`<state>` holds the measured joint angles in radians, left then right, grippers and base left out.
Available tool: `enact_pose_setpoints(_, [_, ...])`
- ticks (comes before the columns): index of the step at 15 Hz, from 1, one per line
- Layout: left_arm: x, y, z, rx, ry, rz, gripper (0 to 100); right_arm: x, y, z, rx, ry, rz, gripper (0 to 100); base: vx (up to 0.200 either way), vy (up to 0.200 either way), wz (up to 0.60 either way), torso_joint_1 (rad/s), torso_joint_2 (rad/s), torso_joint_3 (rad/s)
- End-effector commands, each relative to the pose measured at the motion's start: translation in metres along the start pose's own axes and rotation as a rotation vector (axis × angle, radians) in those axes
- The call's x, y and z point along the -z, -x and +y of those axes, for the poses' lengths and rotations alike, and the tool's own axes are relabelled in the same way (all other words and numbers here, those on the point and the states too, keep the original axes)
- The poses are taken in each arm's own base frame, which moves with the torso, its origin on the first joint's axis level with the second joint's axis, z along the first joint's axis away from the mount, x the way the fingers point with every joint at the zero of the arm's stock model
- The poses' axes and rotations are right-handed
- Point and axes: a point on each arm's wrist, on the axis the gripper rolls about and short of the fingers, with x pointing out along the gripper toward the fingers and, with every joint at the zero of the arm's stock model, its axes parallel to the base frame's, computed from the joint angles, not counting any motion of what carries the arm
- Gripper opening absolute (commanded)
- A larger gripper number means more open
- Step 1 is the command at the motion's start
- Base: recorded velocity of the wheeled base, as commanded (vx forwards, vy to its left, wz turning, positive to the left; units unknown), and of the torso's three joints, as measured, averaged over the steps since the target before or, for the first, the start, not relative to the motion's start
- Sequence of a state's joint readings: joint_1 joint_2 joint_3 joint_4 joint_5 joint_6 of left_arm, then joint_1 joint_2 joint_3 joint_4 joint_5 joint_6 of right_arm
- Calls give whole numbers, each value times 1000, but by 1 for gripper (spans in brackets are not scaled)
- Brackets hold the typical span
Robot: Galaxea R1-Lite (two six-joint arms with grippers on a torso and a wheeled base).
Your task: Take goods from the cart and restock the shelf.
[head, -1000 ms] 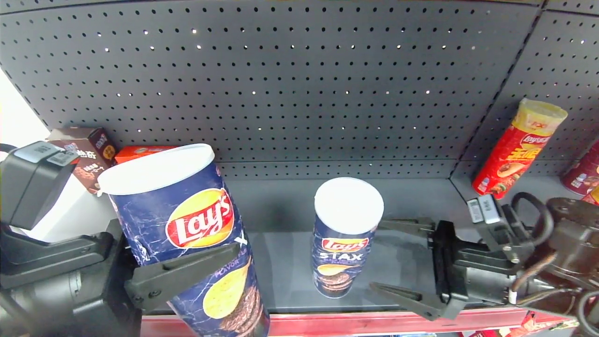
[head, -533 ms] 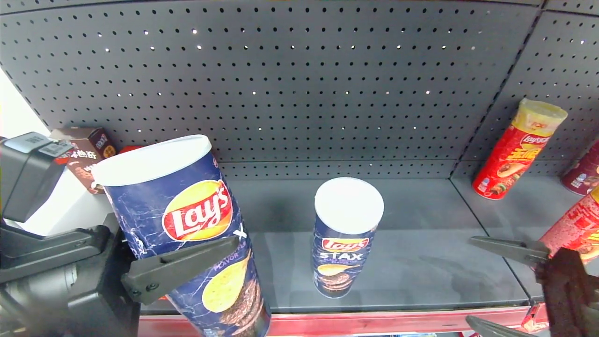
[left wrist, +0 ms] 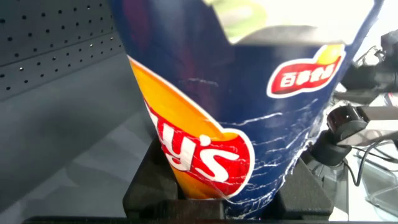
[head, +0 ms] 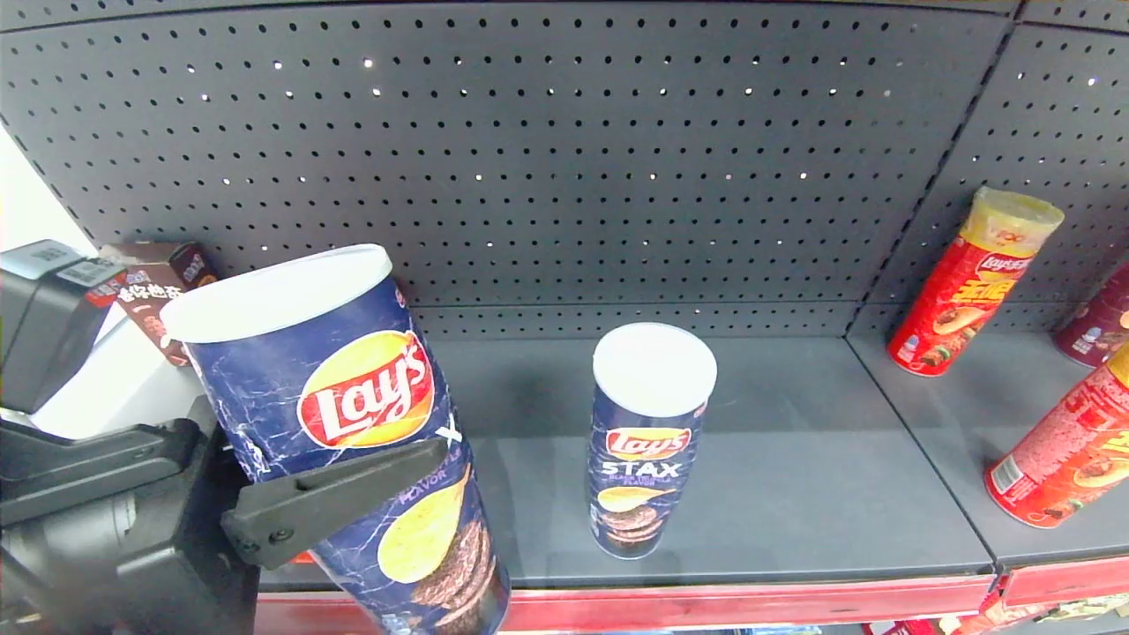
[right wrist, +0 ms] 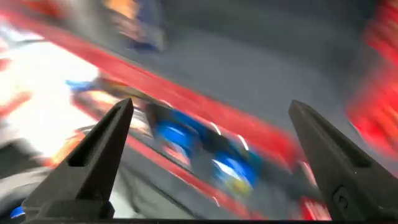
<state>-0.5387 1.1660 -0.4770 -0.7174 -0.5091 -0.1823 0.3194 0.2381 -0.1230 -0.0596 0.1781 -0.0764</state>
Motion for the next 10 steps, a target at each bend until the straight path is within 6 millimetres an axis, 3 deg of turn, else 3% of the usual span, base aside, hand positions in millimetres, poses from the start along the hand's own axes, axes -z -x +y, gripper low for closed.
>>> enact_pose_setpoints(1, [1,0,-1,2,1,3,0,33,19,1,228,-39,-60,100,0,0,0,0,0,0])
enact_pose_setpoints(3, [2,0,-1,5,1,4,0,39,16,-1,324,-100,-66,100,0,0,0,0,0,0])
enact_pose_setpoints(5, [1,0,-1,2,0,3,0,40,16,-1,306,-87,-66,100,0,0,0,0,0,0])
enact_pose_setpoints(7, [2,0,0,0,1,5,0,45,13,3,124,-7,-50,100,0,0,0,0,0,0])
enact_pose_setpoints(10, [1,0,0,2,-26,5,0,45,13,2,165,-81,-51,100,0,0,0,0,0,0])
